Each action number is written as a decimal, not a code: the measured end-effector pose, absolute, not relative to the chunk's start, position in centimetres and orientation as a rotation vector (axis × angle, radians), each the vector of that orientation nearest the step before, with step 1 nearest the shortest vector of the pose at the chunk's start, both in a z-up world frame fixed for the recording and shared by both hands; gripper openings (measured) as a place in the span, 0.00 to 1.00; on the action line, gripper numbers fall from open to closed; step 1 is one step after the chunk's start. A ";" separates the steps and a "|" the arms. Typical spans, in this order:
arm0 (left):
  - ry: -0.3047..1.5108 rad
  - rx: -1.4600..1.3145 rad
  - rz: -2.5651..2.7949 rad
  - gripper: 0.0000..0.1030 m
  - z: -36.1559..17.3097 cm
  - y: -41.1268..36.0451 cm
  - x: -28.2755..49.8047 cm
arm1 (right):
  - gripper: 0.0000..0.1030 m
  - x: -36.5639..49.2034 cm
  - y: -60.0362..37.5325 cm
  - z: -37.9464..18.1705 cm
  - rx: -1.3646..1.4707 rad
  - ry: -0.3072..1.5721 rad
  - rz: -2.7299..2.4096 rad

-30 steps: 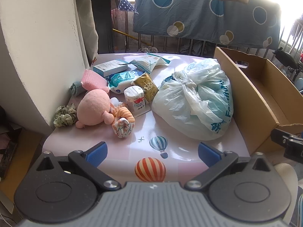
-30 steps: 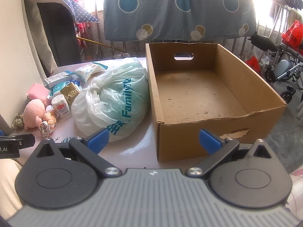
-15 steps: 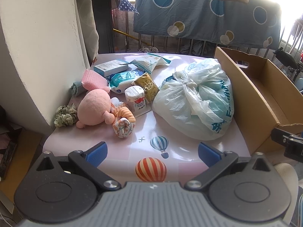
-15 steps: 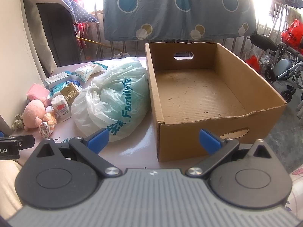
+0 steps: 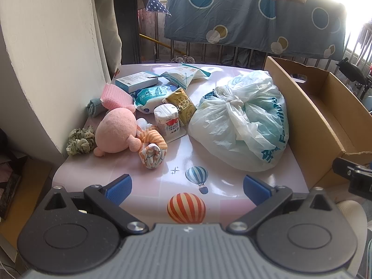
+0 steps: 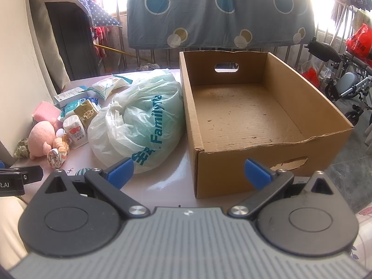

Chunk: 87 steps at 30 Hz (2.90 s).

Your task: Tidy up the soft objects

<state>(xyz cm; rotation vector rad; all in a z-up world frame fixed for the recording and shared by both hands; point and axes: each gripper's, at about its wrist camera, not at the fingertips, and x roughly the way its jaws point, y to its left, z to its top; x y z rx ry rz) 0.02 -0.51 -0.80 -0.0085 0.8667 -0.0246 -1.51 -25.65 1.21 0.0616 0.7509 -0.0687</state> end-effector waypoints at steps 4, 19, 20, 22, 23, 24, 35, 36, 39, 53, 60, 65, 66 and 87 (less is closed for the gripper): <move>0.866 -0.008 -0.024 0.99 -0.9 -0.4 0.1 | 0.99 -1.5 -25.7 1.2 0.062 0.750 -0.068; 0.870 -0.008 -0.023 0.99 -1.0 -0.1 0.1 | 0.99 -1.4 -25.5 1.2 0.058 0.750 -0.069; 0.869 -0.008 -0.022 0.99 -1.0 -0.1 0.1 | 0.99 -1.4 -25.5 1.2 0.057 0.749 -0.069; 0.870 -0.009 -0.020 0.99 -0.9 0.1 0.1 | 0.99 -1.4 -25.4 1.2 0.058 0.749 -0.067; 0.871 -0.010 -0.019 0.99 -0.9 0.3 0.2 | 0.99 -1.4 -25.4 1.2 0.057 0.749 -0.067; 0.872 -0.010 -0.018 0.99 -1.0 0.4 0.2 | 0.99 -1.4 -25.3 1.2 0.056 0.748 -0.066; 0.887 -0.011 -0.001 0.99 -1.0 0.9 1.1 | 0.99 -0.8 -24.8 1.8 0.040 0.736 -0.058; 0.888 -0.012 0.000 0.99 -1.1 0.9 1.2 | 0.99 -0.8 -24.7 1.9 0.038 0.733 -0.056; 0.894 -0.009 0.005 0.99 -1.2 1.1 1.5 | 0.99 -0.7 -24.4 2.3 0.035 0.723 -0.049; 0.871 -0.010 0.064 0.99 -0.9 4.6 3.0 | 0.99 2.4 -21.1 5.1 0.032 0.609 0.086; 0.825 -0.027 0.149 0.99 -0.9 8.7 3.3 | 0.99 5.5 -17.6 4.8 0.028 0.627 0.228; 0.787 -0.048 0.175 0.99 -0.8 10.9 3.2 | 0.99 7.3 -15.4 3.7 0.040 0.654 0.306; 0.779 -0.054 0.177 0.99 -0.8 11.3 3.2 | 0.99 7.8 -15.0 3.5 0.044 0.663 0.323; 0.537 0.021 -0.017 0.87 1.0 10.7 12.8 | 0.99 26.2 -14.3 5.8 0.348 0.821 0.471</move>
